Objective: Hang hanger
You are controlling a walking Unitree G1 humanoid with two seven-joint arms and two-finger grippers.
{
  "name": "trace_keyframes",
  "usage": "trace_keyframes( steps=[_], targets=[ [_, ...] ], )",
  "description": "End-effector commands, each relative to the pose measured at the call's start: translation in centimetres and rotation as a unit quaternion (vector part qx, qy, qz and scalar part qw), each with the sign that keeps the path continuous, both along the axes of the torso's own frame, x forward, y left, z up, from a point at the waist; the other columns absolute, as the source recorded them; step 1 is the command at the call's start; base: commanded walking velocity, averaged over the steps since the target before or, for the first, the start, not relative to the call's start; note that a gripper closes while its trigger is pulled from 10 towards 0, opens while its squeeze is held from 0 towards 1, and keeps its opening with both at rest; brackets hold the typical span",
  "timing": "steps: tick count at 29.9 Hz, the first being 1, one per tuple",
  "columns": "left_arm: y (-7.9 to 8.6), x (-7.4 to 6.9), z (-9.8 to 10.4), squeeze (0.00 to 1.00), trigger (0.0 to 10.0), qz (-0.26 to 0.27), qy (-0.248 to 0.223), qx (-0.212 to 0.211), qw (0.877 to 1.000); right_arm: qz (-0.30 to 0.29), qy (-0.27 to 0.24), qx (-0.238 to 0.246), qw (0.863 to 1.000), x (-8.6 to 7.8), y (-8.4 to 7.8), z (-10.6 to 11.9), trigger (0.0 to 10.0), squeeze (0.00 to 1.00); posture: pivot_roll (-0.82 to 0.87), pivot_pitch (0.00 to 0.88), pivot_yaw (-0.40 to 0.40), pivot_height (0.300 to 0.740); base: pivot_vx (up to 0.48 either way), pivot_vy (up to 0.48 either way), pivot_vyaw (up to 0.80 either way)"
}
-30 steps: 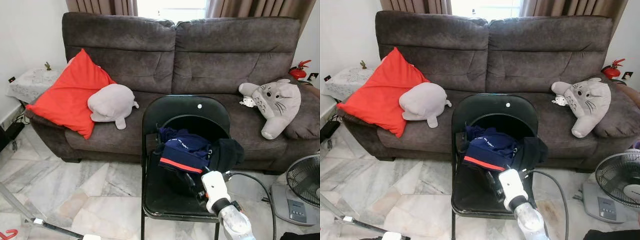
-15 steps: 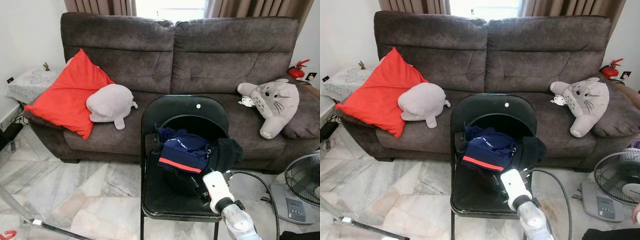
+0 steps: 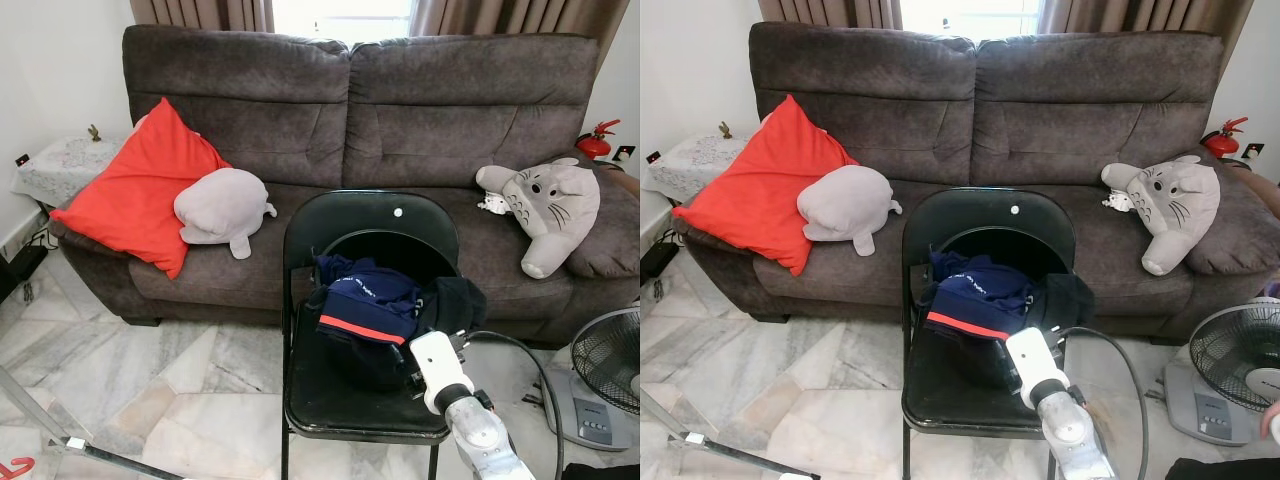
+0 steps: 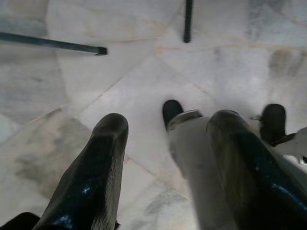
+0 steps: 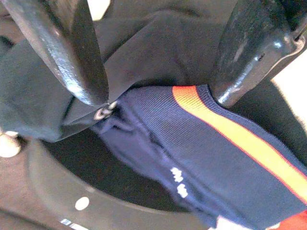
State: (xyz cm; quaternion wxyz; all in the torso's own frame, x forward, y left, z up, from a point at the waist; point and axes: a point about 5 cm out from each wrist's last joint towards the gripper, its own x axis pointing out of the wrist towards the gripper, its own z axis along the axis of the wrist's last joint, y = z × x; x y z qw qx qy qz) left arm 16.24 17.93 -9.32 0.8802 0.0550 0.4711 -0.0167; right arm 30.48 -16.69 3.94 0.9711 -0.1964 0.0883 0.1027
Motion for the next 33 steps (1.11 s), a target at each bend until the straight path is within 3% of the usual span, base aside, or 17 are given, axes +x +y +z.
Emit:
trace_keyframes(
  steps=[1,5,10,15,19,30,33],
  targets=[
    [0.1,0.4,0.2,0.0,10.0,-0.006,-0.003,0.007,1.0,-0.015,-0.031,0.004,0.999,0.5,-0.3,1.0,10.0,0.0,0.03,0.0,0.031,0.74,0.0,0.0,0.0],
    [0.0,1.0,0.4,0.0,10.0,-0.01,-0.006,0.006,1.0,-0.023,-0.035,0.004,0.999,0.5,-0.5,1.1,10.0,0.0,0.03,0.0,0.034,0.74,0.0,0.0,0.0],
    [1.7,1.8,0.9,0.0,10.0,-0.006,-0.004,0.014,1.0,-0.04,-0.066,0.008,0.997,1.0,-0.9,2.0,10.0,0.0,0.03,0.0,0.034,0.74,0.0,0.0,0.0],
    [1.7,2.8,1.4,0.0,10.0,-0.008,-0.008,0.015,1.0,-0.057,-0.102,0.019,0.993,1.6,-1.1,3.3,10.0,0.0,0.03,0.0,0.036,0.74,0.0,0.0,0.0],
    [1.5,3.2,1.5,0.0,10.0,-0.01,-0.008,0.013,1.0,-0.071,-0.093,0.024,0.993,1.7,-1.3,3.2,10.0,0.0,0.03,0.0,0.035,0.74,0.0,0.0,0.0],
    [2.8,-1.0,-0.1,0.0,10.0,-0.003,0.027,0.019,0.999,-0.086,-0.017,0.05,0.995,1.4,-1.4,1.3,10.0,0.0,0.03,0.0,0.035,0.74,0.0,0.0,0.0],
    [2.7,-1.2,-0.2,0.0,10.0,-0.002,0.026,0.019,0.999,-0.081,-0.025,0.06,0.995,1.2,-1.2,1.4,10.0,0.0,0.03,0.0,0.033,0.74,0.0,0.0,0.0]
  ],
)
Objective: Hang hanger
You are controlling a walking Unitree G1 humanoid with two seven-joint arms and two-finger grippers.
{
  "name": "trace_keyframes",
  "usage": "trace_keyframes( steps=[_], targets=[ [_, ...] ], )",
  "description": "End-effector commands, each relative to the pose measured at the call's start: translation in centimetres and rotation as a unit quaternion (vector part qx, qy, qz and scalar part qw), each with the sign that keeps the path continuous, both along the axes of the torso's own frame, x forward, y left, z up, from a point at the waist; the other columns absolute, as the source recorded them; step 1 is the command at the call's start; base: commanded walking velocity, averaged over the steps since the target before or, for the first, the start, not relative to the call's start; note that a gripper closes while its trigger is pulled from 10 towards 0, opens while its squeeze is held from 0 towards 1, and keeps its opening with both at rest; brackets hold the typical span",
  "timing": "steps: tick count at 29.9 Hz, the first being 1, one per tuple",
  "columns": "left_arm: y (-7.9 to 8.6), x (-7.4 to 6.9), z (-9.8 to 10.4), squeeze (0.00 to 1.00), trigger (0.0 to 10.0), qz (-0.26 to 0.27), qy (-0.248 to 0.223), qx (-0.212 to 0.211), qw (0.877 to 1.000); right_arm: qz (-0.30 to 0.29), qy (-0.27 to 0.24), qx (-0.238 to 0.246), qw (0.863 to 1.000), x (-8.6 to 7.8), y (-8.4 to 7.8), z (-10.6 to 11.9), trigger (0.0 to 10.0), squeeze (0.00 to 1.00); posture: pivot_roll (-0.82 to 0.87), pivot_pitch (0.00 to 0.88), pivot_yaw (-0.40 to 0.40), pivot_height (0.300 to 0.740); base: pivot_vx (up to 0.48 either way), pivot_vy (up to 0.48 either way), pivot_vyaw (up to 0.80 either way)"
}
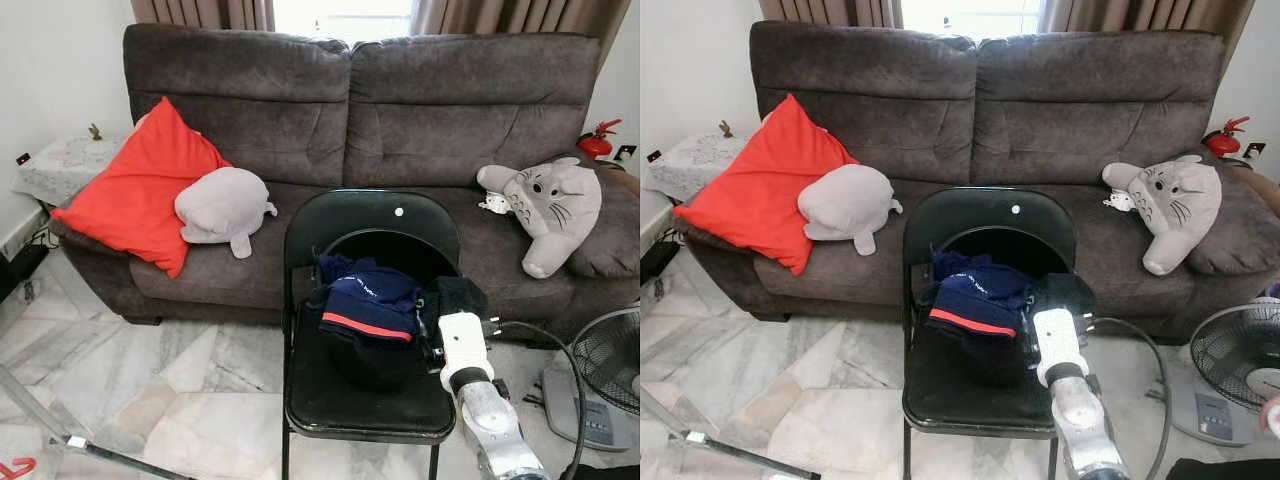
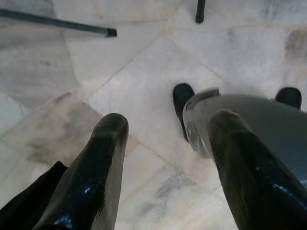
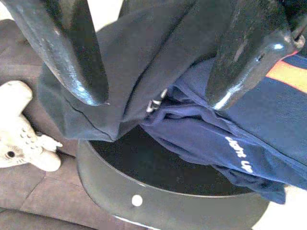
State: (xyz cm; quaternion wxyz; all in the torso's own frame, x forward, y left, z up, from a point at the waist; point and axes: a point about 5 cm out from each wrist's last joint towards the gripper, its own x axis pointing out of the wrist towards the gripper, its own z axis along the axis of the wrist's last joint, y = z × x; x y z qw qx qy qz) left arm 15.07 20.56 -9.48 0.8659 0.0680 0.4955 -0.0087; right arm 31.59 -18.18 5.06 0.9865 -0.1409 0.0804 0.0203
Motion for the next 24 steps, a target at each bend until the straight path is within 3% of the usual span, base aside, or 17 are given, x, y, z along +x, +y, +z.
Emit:
trace_keyframes(
  steps=[1,2,5,8,12,14,16,20,24],
  targets=[
    [0.3,-0.1,0.0,0.0,10.0,-0.003,-0.002,0.004,1.0,0.006,-0.017,0.011,1.0,0.0,0.3,0.5,10.0,0.0,0.03,0.0,0.033,0.74,0.0,0.0,0.0],
    [0.3,-0.1,0.0,0.0,10.0,-0.003,-0.002,0.004,1.0,0.006,-0.017,0.011,1.0,0.0,0.3,0.5,10.0,0.0,0.03,0.0,0.033,0.74,0.0,0.0,0.0],
    [1.0,-0.1,0.2,0.0,10.0,0.002,-0.006,0.008,1.0,0.013,-0.096,0.02,0.995,-0.5,0.7,2.1,10.0,0.0,0.03,0.0,0.034,0.74,0.0,0.0,0.0],
    [1.4,0.1,0.3,0.0,10.0,0.004,-0.009,0.009,1.0,0.041,-0.137,0.025,0.989,-1.5,1.3,3.0,10.0,0.0,0.03,0.0,0.034,0.74,0.0,0.0,0.0],
    [1.4,0.2,0.4,0.0,10.0,0.003,-0.012,0.011,1.0,0.105,-0.108,0.015,0.989,-2.6,2.4,2.2,10.0,0.0,0.02,0.0,0.035,0.74,0.0,0.0,0.0],
    [1.4,0.3,0.4,0.0,10.0,0.002,-0.012,0.011,1.0,0.135,-0.079,-0.023,0.987,-2.8,2.5,1.4,10.0,0.0,0.02,0.0,0.035,0.74,0.0,0.0,0.0],
    [1.0,0.6,0.5,0.0,10.0,0.001,-0.015,0.01,1.0,0.159,-0.044,-0.035,0.986,-2.8,2.6,0.6,10.0,0.0,0.02,0.0,0.036,0.74,0.0,0.0,0.0],
    [-1.1,1.6,0.5,0.0,10.0,-0.007,-0.024,0.001,1.0,0.198,0.002,-0.126,0.972,-2.0,2.4,-0.2,10.0,0.0,0.02,0.0,0.032,0.74,0.0,0.0,0.0],
    [-1.3,1.8,0.5,0.0,10.0,-0.007,-0.027,-0.002,1.0,0.197,0.008,-0.141,0.97,-1.4,2.4,0.0,10.0,0.0,0.03,0.0,0.029,0.74,0.0,0.0,0.0]
  ],
)
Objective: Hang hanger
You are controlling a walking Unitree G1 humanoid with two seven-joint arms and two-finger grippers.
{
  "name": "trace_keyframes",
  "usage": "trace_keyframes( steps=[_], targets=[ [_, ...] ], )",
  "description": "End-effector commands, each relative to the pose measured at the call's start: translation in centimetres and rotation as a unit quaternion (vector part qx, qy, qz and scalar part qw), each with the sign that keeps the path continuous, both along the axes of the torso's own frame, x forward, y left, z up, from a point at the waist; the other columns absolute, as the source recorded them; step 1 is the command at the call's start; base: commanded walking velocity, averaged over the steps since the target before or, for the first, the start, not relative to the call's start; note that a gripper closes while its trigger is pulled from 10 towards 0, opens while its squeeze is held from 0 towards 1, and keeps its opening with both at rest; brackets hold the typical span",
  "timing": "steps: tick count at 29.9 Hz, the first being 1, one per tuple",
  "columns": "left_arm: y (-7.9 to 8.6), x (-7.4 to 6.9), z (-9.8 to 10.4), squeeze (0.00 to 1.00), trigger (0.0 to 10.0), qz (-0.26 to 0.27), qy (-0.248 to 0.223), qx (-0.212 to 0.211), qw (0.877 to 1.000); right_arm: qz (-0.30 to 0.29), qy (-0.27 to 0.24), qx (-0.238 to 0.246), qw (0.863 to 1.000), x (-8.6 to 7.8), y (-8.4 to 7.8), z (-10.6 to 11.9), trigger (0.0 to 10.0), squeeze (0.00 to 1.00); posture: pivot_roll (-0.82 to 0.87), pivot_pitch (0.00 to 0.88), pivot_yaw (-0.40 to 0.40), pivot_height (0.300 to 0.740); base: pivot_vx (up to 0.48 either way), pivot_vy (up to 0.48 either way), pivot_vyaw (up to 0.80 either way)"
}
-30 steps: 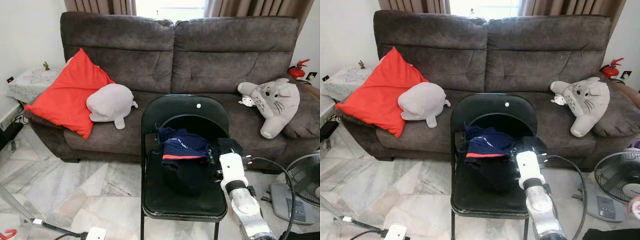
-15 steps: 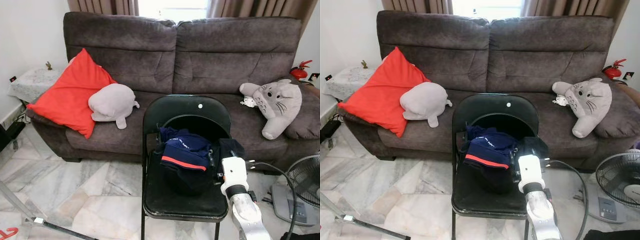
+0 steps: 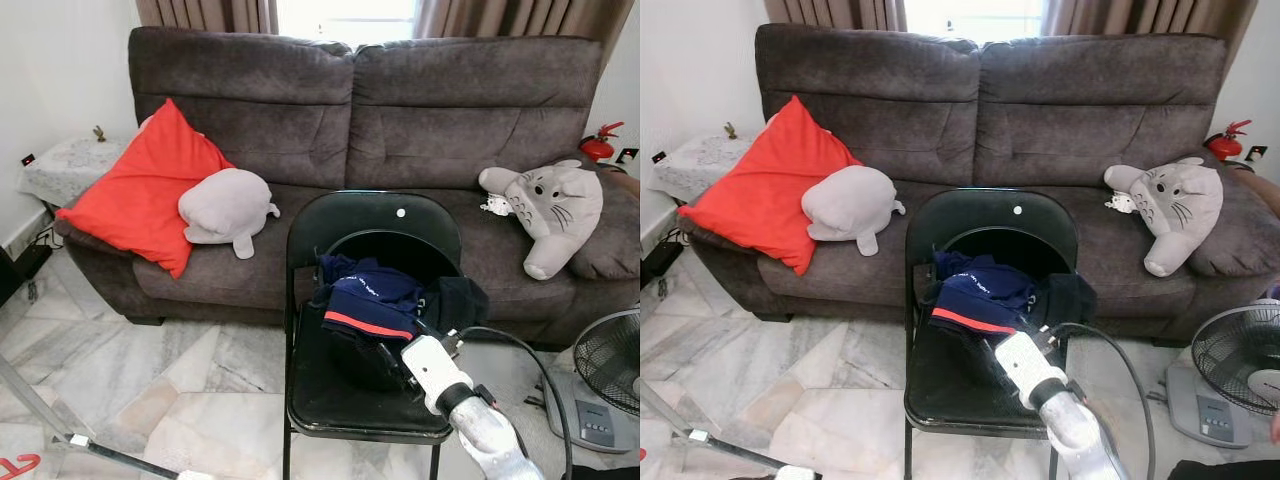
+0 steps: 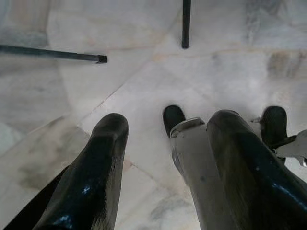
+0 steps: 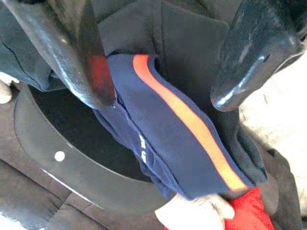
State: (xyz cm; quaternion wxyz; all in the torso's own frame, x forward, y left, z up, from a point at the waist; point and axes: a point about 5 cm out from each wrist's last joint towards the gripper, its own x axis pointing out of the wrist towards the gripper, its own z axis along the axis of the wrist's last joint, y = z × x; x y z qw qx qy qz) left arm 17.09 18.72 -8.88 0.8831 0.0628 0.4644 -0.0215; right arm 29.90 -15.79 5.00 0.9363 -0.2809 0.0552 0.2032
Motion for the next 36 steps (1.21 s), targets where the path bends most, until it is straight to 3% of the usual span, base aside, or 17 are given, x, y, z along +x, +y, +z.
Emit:
trace_keyframes(
  steps=[1,3,9,14,20,24,29,36],
  targets=[
    [0.4,0.0,0.0,0.0,10.0,0.004,0.005,0.009,1.0,-0.006,0.008,-0.02,1.0,1.2,0.2,0.6,10.0,0.0,0.03,0.0,0.029,0.74,0.0,0.0,0.0],
    [0.1,0.1,0.0,0.0,10.0,0.004,0.004,0.007,1.0,-0.014,0.013,-0.026,0.999,1.8,0.2,0.9,10.0,0.0,0.03,0.0,0.03,0.74,0.0,0.0,0.0],
    [3.1,-0.2,0.4,0.0,10.0,0.016,0.014,0.019,1.0,-0.036,0.025,-0.06,0.997,2.4,-0.1,0.6,10.0,0.0,0.03,0.0,0.029,0.74,0.0,0.0,0.0],
    [4.5,-0.9,0.4,0.0,10.0,0.022,0.025,0.024,0.999,-0.053,0.044,-0.057,0.996,2.6,-0.3,0.2,10.0,0.0,0.04,0.0,0.029,0.74,0.0,0.0,0.0],
    [4.9,-1.1,0.4,0.0,10.0,0.024,0.03,0.025,0.999,-0.051,0.05,-0.068,0.995,2.8,-0.2,0.2,10.0,0.0,0.04,0.0,0.03,0.74,0.0,0.0,0.0],
    [4.9,-1.1,0.4,0.0,10.0,0.025,0.029,0.026,0.999,-0.022,-0.003,-0.039,0.999,3.1,1.0,1.7,10.0,0.0,0.04,0.0,0.028,0.74,0.0,0.0,0.0],
    [4.6,-0.8,0.4,0.0,10.0,0.02,0.028,0.023,0.999,-0.006,0.021,-0.049,0.999,2.8,1.4,0.9,10.0,0.0,0.03,0.0,0.029,0.74,0.0,0.0,0.0],
    [4.5,-0.6,0.5,0.0,10.0,0.018,0.025,0.021,0.999,-0.022,0.045,-0.101,0.994,2.8,0.5,0.1,10.0,0.0,0.04,0.0,0.028,0.74,0.0,0.0,0.0]
  ],
)
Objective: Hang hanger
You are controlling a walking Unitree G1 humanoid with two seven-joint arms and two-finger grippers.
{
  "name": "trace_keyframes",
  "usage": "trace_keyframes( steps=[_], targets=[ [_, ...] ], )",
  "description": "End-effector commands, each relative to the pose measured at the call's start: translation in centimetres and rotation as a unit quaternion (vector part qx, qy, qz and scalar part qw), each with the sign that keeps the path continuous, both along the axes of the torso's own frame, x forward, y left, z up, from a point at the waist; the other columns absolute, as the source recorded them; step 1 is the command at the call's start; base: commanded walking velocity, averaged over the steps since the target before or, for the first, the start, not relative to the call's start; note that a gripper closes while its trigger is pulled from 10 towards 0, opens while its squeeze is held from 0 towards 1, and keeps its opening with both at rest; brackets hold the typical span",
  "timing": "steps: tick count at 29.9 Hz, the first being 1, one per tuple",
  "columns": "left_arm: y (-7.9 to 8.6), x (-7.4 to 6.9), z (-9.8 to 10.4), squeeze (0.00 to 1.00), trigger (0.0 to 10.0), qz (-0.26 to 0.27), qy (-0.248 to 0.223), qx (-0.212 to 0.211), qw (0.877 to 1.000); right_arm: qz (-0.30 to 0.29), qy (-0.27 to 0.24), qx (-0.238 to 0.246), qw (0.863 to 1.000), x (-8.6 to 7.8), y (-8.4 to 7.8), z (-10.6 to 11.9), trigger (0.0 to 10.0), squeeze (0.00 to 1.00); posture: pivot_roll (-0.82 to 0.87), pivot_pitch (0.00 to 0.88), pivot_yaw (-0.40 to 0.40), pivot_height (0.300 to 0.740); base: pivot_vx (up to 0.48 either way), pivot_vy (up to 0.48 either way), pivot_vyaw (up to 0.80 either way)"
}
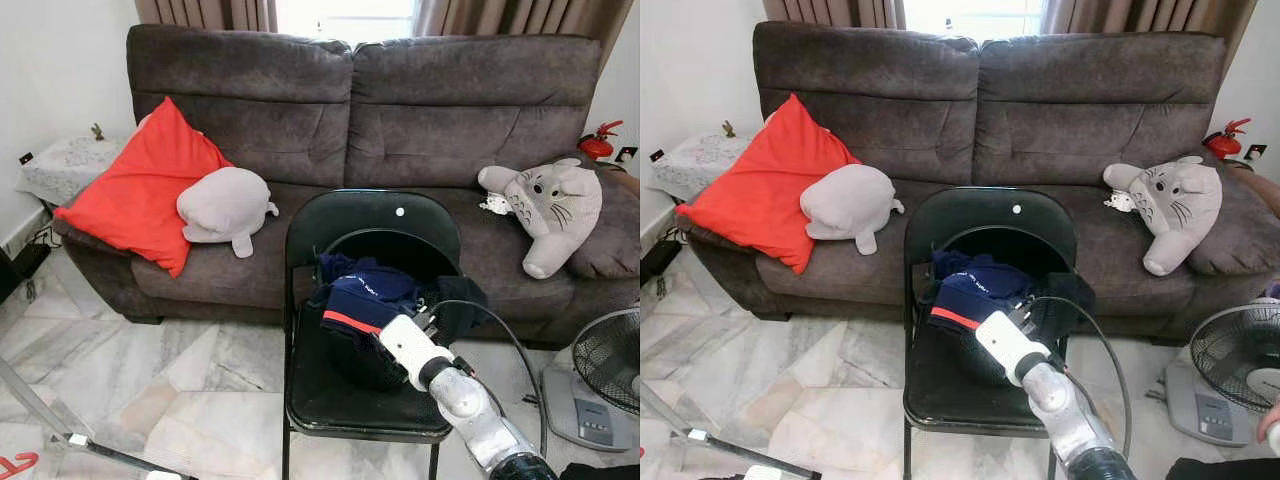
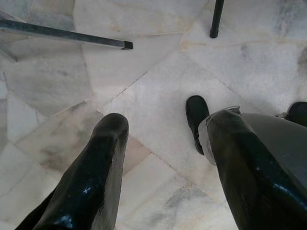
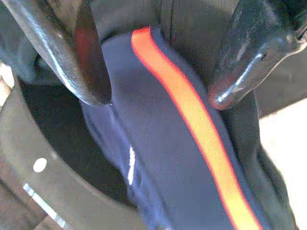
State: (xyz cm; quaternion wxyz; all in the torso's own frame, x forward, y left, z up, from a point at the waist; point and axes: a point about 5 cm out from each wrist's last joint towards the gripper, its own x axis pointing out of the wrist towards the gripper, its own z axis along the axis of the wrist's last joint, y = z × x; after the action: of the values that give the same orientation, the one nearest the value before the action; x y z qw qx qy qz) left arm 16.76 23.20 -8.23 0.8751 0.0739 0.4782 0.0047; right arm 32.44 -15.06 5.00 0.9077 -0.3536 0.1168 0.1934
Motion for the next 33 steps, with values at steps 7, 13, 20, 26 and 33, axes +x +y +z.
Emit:
trace_keyframes(
  steps=[7,13,20,26,33],
  targets=[
    [0.4,-0.7,-0.2,0.0,10.0,0.001,0.014,-0.002,1.0,-0.006,0.011,-0.026,1.0,0.4,-0.5,0.1,10.0,0.0,0.04,0.0,0.026,0.74,0.0,0.0,0.0],
    [0.8,-1.8,-0.5,0.0,10.0,0.005,0.02,0.0,1.0,-0.029,-0.031,-0.023,0.999,0.8,-0.9,1.0,10.0,0.0,0.04,0.0,0.025,0.74,0.0,0.0,0.0],
    [-0.6,-1.9,-0.9,0.0,10.0,0.0,0.023,-0.006,1.0,-0.05,-0.057,-0.018,0.997,1.0,-1.3,1.6,10.0,0.0,0.04,0.0,0.027,0.74,0.0,0.0,0.0],
    [-2.4,-1.4,-1.1,0.0,10.0,-0.007,0.02,-0.012,1.0,-0.07,-0.068,-0.019,0.995,1.0,-1.8,1.6,10.0,0.0,0.03,0.0,0.031,0.74,0.0,0.0,0.0],
    [-3.5,-0.6,-1.0,0.0,10.0,-0.014,0.009,-0.016,1.0,-0.097,-0.099,-0.009,0.99,1.2,-2.3,2.2,10.0,0.0,0.04,0.0,0.033,0.74,0.0,0.0,0.0]
  ],
)
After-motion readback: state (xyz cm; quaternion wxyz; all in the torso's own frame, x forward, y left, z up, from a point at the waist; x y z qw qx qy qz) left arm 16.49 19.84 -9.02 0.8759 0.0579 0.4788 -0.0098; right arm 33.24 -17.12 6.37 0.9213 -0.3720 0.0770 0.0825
